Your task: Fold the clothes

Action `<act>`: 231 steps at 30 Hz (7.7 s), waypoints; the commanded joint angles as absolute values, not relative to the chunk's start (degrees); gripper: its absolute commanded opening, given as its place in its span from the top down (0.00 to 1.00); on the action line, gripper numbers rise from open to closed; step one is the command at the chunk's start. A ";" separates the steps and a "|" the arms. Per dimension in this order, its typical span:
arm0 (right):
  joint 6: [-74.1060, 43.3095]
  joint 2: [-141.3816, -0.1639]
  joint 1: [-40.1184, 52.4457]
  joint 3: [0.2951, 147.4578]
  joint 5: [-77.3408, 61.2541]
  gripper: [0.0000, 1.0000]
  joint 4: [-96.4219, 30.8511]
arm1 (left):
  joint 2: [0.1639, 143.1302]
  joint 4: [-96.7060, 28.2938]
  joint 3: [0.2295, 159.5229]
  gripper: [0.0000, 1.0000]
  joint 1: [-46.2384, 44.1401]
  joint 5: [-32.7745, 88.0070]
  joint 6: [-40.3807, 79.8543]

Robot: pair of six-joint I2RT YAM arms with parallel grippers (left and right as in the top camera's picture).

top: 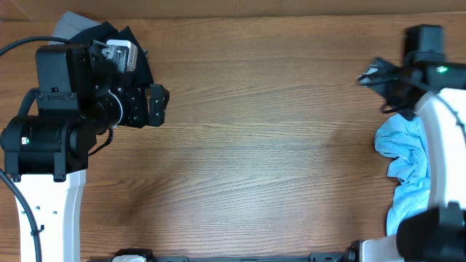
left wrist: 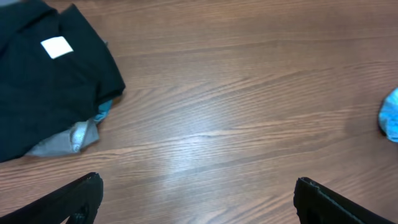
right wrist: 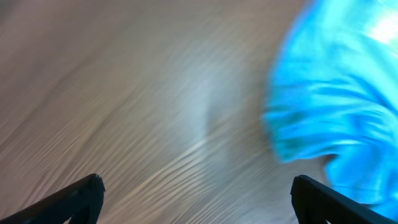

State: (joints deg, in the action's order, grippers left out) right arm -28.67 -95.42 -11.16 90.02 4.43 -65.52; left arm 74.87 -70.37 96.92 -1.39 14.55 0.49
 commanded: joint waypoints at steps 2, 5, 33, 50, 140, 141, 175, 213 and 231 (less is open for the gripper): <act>-31.81 -104.57 -21.91 91.07 1.54 0.04 -64.60 | 74.72 -70.57 98.76 0.00 -1.15 16.60 0.49; -31.81 -111.57 -26.06 91.07 1.58 0.05 -62.02 | 74.72 -70.67 98.78 0.00 -1.15 17.98 0.45; -34.57 -121.43 -24.05 89.93 -2.26 0.62 -52.56 | 74.74 -71.13 98.76 0.00 -1.15 18.26 0.43; -24.60 -103.96 -19.00 101.45 -3.11 0.66 -58.52 | 74.72 -70.04 98.80 0.00 -1.15 20.86 0.43; -25.28 -114.48 -28.91 92.97 -8.67 0.36 -59.37 | 131.22 -52.38 109.65 0.05 -30.59 16.08 -2.55; -25.10 -114.48 -28.91 92.97 -8.67 0.36 -59.48 | 132.22 -51.18 109.65 0.07 -30.98 14.87 -2.50; -25.08 -115.07 -28.91 91.55 -3.25 0.36 -60.12 | 135.52 -52.71 116.81 0.96 -28.34 14.13 4.36; -20.47 -109.47 -19.51 82.72 -17.98 0.96 -29.36 | 127.76 -72.34 122.80 0.96 -19.73 -0.75 1.30; -25.98 -105.73 -56.71 137.64 -12.56 0.93 -51.46 | 127.76 -77.10 122.80 0.96 -11.66 -0.36 1.65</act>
State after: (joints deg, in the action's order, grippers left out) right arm -24.49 -106.10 -55.53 135.90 -11.79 -50.28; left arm 128.57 -76.97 121.78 -11.03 0.10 2.61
